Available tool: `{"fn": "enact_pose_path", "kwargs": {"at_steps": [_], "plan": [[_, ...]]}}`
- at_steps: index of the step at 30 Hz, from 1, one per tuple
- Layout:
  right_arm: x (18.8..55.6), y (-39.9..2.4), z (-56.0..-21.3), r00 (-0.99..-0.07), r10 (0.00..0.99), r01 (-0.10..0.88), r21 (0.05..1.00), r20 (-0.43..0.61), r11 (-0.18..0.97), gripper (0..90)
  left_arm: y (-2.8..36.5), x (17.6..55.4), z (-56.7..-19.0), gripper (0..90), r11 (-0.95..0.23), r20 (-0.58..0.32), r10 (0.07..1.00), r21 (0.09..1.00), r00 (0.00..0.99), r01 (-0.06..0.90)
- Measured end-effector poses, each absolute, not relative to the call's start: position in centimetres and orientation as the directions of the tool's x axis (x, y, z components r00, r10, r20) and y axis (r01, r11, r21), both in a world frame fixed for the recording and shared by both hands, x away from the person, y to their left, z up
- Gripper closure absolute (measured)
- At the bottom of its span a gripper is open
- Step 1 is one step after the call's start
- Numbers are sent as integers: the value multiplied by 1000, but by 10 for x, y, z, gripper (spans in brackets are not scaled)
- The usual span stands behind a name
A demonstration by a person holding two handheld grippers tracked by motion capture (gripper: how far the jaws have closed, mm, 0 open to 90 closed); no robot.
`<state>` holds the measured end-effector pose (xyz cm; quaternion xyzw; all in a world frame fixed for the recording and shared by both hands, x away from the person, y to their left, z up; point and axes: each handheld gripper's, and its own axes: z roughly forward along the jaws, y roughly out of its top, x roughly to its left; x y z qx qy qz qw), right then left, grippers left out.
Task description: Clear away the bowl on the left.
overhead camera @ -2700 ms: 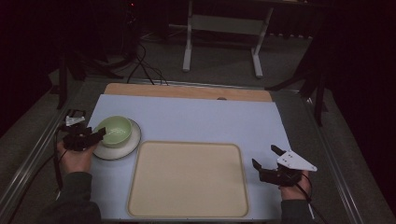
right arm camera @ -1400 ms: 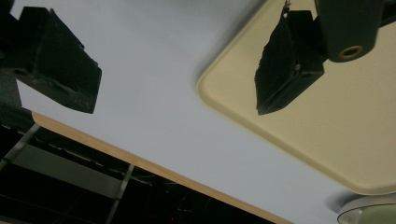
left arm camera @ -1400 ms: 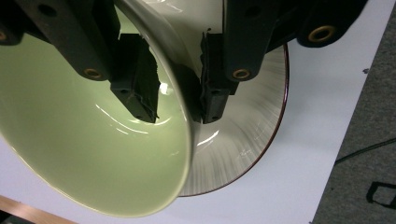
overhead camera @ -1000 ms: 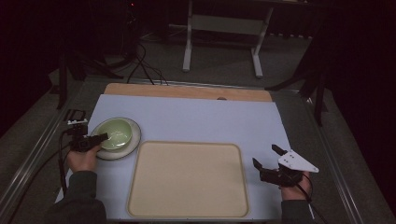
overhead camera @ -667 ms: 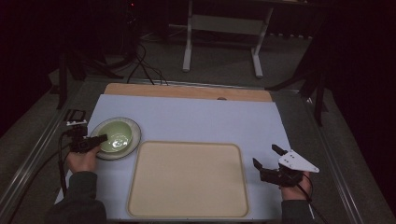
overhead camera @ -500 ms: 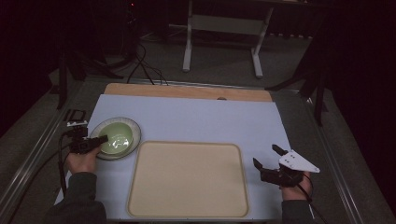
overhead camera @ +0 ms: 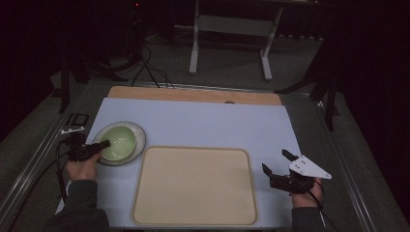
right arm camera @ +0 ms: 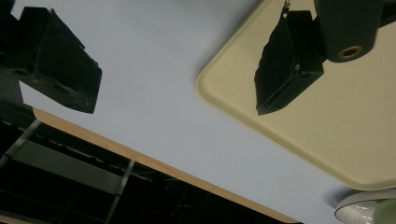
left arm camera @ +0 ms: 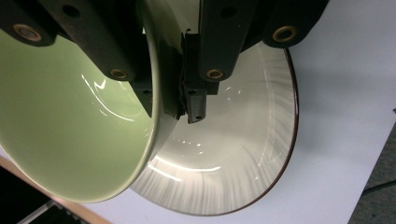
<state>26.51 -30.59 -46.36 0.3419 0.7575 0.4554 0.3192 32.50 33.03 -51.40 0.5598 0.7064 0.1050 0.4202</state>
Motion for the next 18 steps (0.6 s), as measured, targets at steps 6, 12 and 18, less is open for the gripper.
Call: {"fn": "enact_pose_path", "kwargs": {"at_steps": [6, 12, 18], "plan": [[265, -306, -463, -561, 810, 228, 909, -171, 349, 144, 331, 318, -506, 832, 361, -485, 874, 642, -5, 676], [265, -306, -463, -561, 810, 224, 910, -173, 349, 145, 330, 312, -499, 831, 358, -484, 875, 663, 11, 658], [265, -307, -463, -558, 812, 224, 911, -170, 345, 144, 328, 307, -493, 831, 346, -476, 879, 680, 31, 646]]}}
